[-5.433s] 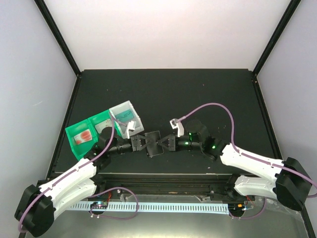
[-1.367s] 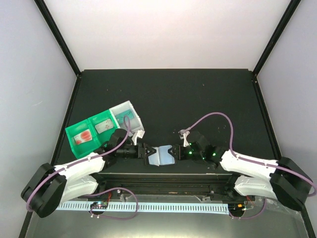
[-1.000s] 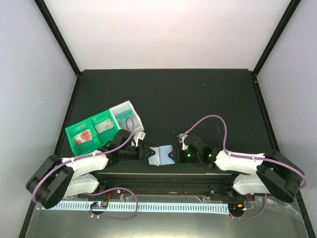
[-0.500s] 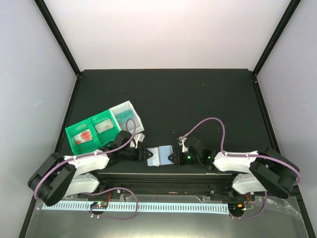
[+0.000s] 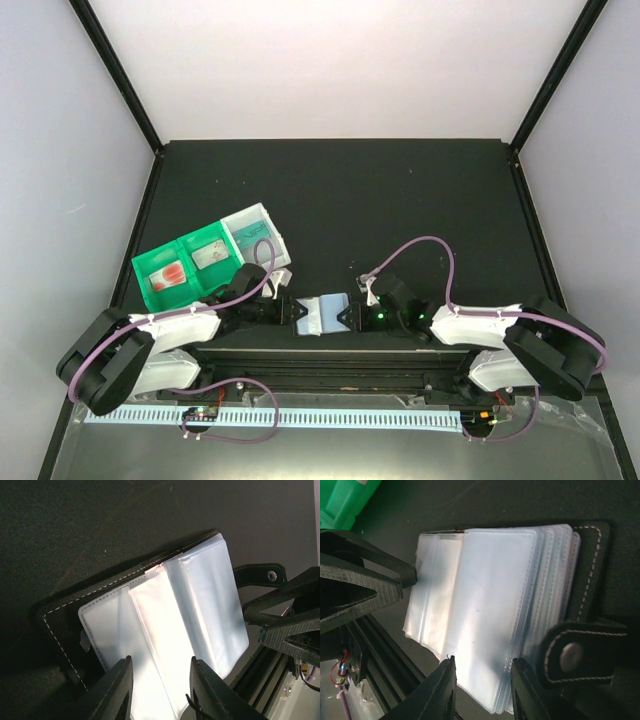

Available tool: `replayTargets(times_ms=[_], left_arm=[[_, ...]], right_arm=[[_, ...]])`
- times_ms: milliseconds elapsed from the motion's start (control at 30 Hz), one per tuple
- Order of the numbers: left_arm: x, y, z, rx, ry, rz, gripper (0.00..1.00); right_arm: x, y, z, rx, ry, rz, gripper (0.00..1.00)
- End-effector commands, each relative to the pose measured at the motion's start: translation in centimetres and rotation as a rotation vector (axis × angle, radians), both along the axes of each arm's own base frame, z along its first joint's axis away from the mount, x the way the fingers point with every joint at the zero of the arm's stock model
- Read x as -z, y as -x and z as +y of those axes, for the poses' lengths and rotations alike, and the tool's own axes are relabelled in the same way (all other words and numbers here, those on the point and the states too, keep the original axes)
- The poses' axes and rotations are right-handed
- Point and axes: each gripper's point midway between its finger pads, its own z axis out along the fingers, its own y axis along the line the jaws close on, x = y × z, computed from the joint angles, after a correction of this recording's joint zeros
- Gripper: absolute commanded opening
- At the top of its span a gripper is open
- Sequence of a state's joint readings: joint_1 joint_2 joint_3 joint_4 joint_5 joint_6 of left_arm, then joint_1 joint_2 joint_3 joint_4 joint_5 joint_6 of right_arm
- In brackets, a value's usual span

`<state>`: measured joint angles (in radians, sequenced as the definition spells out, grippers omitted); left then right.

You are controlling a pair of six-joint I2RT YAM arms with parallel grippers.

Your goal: Take the credit cards out of the card holder

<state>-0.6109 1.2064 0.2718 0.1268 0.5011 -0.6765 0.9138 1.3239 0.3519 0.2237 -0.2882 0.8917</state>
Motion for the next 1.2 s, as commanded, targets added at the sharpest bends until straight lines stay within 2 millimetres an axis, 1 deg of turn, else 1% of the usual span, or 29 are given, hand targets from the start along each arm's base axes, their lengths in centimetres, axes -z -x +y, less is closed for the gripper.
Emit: replayTargets(times_ms=[0,233,567,800,1167], left_arm=[[0.0,-0.2,-0.1,0.014,-0.016,-0.026,0.33],[0.1,-0.2,-0.2,0.019,-0.018,-0.027,0.33],[-0.1,-0.2,-0.4,0.024,-0.006,-0.025,0.33],[-0.2,-0.2,-0.5,0.028,-0.002,-0.024,0.33],[-0.5,-0.2,-0.6,0.021,0.011,-0.022,0.33]], right_arm=[[-1.4,-0.6,1.1,-0.004,-0.039,-0.021,0.31],[-1.3,-0.6,1.5,-0.008,-0.043,-0.007,0.31],[-2.5,-0.7,2.7,-0.036,-0.111,-0.015,0.30],[-2.9,-0.6,3.3,-0.050,-0.138,-0.006,0.30],[-4.3,-0.4,4.9,-0.095,-0.212,-0.005,0.31]])
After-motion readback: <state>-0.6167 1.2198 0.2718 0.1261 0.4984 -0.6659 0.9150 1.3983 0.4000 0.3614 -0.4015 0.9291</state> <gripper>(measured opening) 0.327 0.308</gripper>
